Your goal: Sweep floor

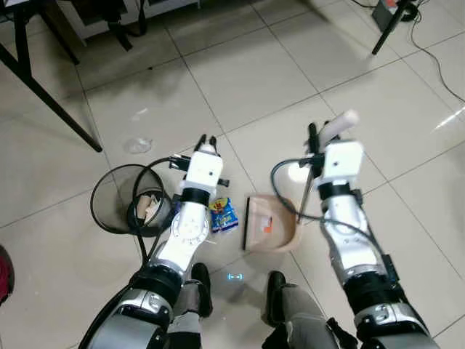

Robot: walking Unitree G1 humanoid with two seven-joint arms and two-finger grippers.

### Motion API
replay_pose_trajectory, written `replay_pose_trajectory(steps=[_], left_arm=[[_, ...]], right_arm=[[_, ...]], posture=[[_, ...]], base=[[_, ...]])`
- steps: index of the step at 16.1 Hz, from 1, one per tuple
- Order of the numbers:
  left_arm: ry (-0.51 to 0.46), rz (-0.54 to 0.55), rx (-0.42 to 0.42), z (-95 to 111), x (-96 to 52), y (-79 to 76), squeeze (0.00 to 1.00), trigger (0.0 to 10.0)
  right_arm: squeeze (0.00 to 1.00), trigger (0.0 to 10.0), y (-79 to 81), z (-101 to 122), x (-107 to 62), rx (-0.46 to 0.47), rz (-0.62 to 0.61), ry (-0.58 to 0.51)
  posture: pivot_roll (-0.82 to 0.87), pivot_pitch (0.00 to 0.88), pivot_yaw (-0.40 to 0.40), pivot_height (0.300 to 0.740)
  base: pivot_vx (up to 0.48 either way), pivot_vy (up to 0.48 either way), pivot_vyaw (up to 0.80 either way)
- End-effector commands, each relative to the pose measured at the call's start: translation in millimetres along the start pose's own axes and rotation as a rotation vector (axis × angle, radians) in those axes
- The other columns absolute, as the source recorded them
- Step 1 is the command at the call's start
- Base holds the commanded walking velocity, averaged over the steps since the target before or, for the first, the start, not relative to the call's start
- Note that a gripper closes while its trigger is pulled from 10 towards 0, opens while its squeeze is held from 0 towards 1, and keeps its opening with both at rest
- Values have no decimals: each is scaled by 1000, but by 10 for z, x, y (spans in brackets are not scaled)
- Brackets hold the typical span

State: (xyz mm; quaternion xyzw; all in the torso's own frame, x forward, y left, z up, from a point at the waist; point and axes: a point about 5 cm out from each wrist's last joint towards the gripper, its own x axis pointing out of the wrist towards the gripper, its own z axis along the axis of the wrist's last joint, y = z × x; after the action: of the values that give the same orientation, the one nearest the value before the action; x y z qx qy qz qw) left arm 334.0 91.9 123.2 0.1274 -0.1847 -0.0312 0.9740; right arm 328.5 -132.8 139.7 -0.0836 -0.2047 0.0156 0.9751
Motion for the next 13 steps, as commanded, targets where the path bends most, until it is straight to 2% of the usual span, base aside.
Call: replay_pose_trajectory(steps=[1,2,4,7,10,11,13], left_arm=[[74,29,-46,-119,-88,-21,0,10000],[75,33,-54,-115,-81,-21,0,10000],[81,73,-133,-77,-16,-6,0,10000],[73,39,-219,-28,28,-53,0,10000],[43,-181,-336,62,10,-248,0,10000],[39,-321,-342,69,-48,-341,0,10000],[35,-437,-331,61,-125,-389,0,10000]], right_arm=[[0,10000,55,-69,-120,-21,-4,1],[0,10000,73,-79,-134,-27,-5,2],[0,10000,184,-112,-170,-31,-10,14],[0,10000,223,-129,-166,-20,-25,23],[0,10000,206,-177,-174,-14,-46,44],[0,10000,180,-209,-187,-16,-54,58],[0,10000,153,-235,-205,-16,-59,69]], posture=[[-45,362,20,740],[-45,362,20,740],[-38,363,21,740],[-31,352,22,740],[-25,343,20,740],[-19,338,18,740],[-14,327,20,740]], base=[[0,0,0],[0,0,0],[0,0,0],[0,0,0],[0,0,0],[0,0,0],[0,0,0]])
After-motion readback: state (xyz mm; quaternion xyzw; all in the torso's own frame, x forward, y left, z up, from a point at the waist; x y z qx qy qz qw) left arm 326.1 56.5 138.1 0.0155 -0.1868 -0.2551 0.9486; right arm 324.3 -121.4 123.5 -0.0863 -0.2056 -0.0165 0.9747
